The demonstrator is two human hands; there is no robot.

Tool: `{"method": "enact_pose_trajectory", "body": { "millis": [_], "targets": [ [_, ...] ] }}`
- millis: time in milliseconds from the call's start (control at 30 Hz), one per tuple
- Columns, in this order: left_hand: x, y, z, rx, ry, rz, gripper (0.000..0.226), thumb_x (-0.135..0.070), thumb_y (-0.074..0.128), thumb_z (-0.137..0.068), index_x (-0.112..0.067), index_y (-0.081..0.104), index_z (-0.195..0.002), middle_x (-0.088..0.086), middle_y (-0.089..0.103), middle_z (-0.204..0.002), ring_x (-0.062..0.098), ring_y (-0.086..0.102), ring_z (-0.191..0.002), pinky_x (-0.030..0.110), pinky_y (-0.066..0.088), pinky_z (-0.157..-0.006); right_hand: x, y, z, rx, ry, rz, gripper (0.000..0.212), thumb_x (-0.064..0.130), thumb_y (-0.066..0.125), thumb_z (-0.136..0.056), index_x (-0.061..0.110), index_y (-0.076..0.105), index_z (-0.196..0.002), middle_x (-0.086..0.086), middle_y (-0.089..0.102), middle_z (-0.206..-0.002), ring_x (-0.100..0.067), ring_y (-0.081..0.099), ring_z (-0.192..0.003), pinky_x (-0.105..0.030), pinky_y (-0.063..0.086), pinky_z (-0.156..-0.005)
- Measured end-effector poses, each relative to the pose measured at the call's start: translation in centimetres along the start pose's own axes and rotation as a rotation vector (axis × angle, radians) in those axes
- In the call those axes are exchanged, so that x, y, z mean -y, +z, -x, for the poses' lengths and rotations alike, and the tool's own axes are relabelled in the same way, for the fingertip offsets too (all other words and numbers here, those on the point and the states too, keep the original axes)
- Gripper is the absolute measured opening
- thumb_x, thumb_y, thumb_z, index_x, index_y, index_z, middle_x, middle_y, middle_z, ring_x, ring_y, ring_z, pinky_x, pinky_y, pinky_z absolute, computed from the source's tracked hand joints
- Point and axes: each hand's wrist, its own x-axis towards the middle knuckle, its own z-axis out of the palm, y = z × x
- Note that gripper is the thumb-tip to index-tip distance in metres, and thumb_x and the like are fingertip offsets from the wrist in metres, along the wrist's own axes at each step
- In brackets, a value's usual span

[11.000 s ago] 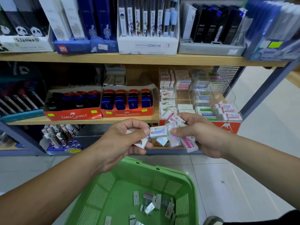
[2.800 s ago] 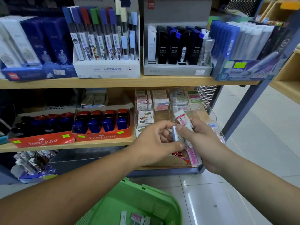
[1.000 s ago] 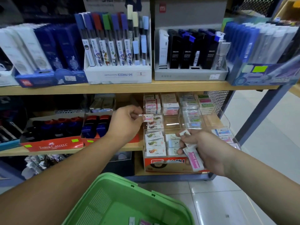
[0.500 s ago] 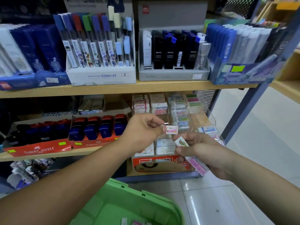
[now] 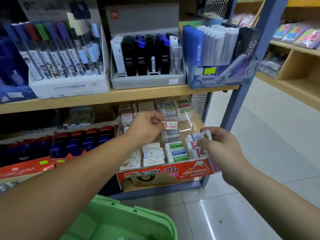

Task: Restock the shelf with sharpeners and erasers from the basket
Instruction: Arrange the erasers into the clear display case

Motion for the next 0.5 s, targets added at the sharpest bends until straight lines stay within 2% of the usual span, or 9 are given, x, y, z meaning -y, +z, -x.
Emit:
{"method": "enact_pose_trajectory", "body": {
  "millis": [100, 200, 333, 400, 467, 500],
  "targets": [
    [1.1, -1.7, -0.6, -0.023, -0.034, -0.058, 0.011, -0.014, 0.077, -0.091, -0.021, 0.075, -0.100, 0.001, 0.075, -0.087, 0.015, 0.071, -0.079, 0.024, 0.058, -0.066, 0.2, 1.1, -0.3, 0.032, -0.024, -0.032, 0.017, 0.011, 0.068, -0.099, 0.028, 0.066, -0.100, 0.019, 0.074, -0.072, -0.012, 0.077, -0.066, -0.024, 0.056, -0.046],
    [1.0, -2.6, -1.2, -0.048, -0.056, -0.065, 0.010, -0.012, 0.078, -0.090, -0.020, 0.073, -0.094, 0.004, 0.075, -0.084, 0.019, 0.072, -0.078, 0.027, 0.061, -0.070, 0.9, 2.4, -0.6, 0.032, -0.052, -0.077, 0.018, 0.013, 0.069, -0.098, 0.031, 0.066, -0.101, 0.022, 0.074, -0.073, -0.010, 0.077, -0.067, -0.024, 0.056, -0.047],
    [-0.9, -1.0, -2.4, 0.071, -0.055, -0.031, 0.013, -0.011, 0.080, -0.088, -0.016, 0.074, -0.098, 0.006, 0.076, -0.090, 0.019, 0.072, -0.079, 0.018, 0.059, -0.063, 1.4, 2.3, -1.4, -0.046, -0.095, -0.137, 0.021, 0.012, 0.071, -0.097, 0.030, 0.065, -0.104, 0.022, 0.074, -0.073, -0.008, 0.076, -0.066, -0.020, 0.054, -0.045],
    [-1.8, 0.9, -3.3, 0.136, -0.019, -0.073, 0.011, -0.012, 0.081, -0.087, -0.017, 0.074, -0.095, 0.003, 0.075, -0.088, 0.017, 0.070, -0.078, 0.017, 0.058, -0.064, 1.4, 1.5, -1.8, -0.094, -0.068, -0.184, 0.026, 0.014, 0.077, -0.093, 0.026, 0.062, -0.110, 0.016, 0.077, -0.077, -0.015, 0.077, -0.067, -0.029, 0.059, -0.051],
    [-2.7, 2.9, -4.0, 0.166, 0.008, -0.122, 0.009, -0.008, 0.079, -0.087, -0.014, 0.075, -0.092, -0.005, 0.071, -0.080, 0.011, 0.065, -0.075, 0.009, 0.051, -0.058, 1.2, 0.7, -2.0, -0.129, 0.003, -0.230, 0.031, 0.017, 0.083, -0.089, 0.019, 0.062, -0.111, 0.002, 0.080, -0.082, -0.025, 0.079, -0.069, -0.041, 0.064, -0.063],
    [-3.0, 3.8, -4.4, 0.173, 0.013, -0.136, 0.008, -0.007, 0.079, -0.087, -0.013, 0.076, -0.091, -0.007, 0.069, -0.079, 0.009, 0.065, -0.076, 0.007, 0.049, -0.057, 1.0, 0.2, -2.0, -0.138, 0.034, -0.252, 0.032, 0.017, 0.084, -0.088, 0.015, 0.062, -0.112, -0.002, 0.080, -0.082, -0.028, 0.079, -0.070, -0.044, 0.064, -0.064]
  ]
}}
